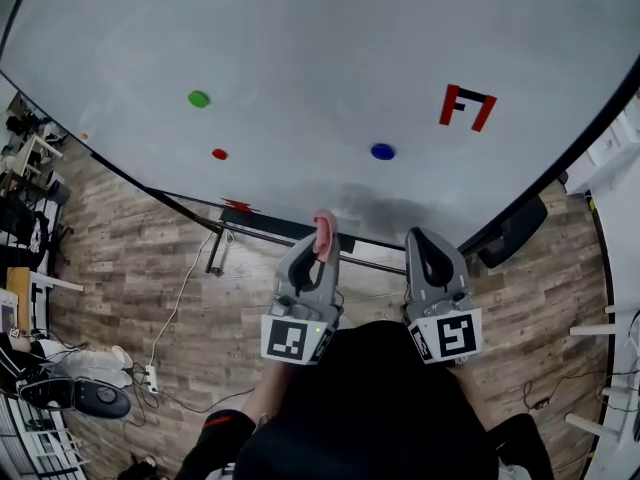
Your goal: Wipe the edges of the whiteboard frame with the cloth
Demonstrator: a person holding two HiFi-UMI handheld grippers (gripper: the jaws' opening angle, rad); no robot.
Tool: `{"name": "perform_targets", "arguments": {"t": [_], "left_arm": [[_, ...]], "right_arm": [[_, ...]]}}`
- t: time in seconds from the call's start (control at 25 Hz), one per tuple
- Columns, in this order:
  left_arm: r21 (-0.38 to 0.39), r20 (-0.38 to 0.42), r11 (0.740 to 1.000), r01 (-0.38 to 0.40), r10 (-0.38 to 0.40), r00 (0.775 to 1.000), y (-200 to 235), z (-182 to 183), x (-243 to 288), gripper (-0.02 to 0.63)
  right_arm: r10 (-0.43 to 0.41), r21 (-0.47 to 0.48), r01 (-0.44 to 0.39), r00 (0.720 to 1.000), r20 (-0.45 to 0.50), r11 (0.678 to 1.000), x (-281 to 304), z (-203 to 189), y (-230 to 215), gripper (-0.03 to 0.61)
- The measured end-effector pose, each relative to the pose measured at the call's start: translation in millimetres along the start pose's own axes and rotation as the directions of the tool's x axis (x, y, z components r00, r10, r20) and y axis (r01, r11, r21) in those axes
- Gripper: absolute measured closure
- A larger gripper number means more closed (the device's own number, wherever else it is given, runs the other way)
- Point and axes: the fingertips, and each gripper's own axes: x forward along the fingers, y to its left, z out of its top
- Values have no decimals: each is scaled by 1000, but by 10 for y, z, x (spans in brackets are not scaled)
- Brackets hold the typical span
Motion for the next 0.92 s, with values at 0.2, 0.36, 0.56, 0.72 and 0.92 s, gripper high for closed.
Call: {"name": "perform_targets", "arguments": {"t": [0.2,0.36,0.56,0.72,0.92], "left_arm": [[9,0,1000,24,-24,1000,-66,-61,22,566],[-8,26,998,58,-58,998,-174,-31,26,566],[13,-18,997,72,-72,997,-232,-90,45,566],[20,-14,997,77,-77,997,-232,-50,29,566],[14,126,993,114,-115,985,-308,113,57,566]], "right_arm": [[0,10,0,1000,1,1000,-43,-25,-16,578],[1,14,-1,1000,-5,1000,-77,-44,-8,578],[-10,31,10,1000,-14,999,-107,-85,-37,578],[-8,41,9,1000,-16,999,-97,-89,-9,578],[12,39,-12,1000,-14,999,-79,-82,13,578]]}}
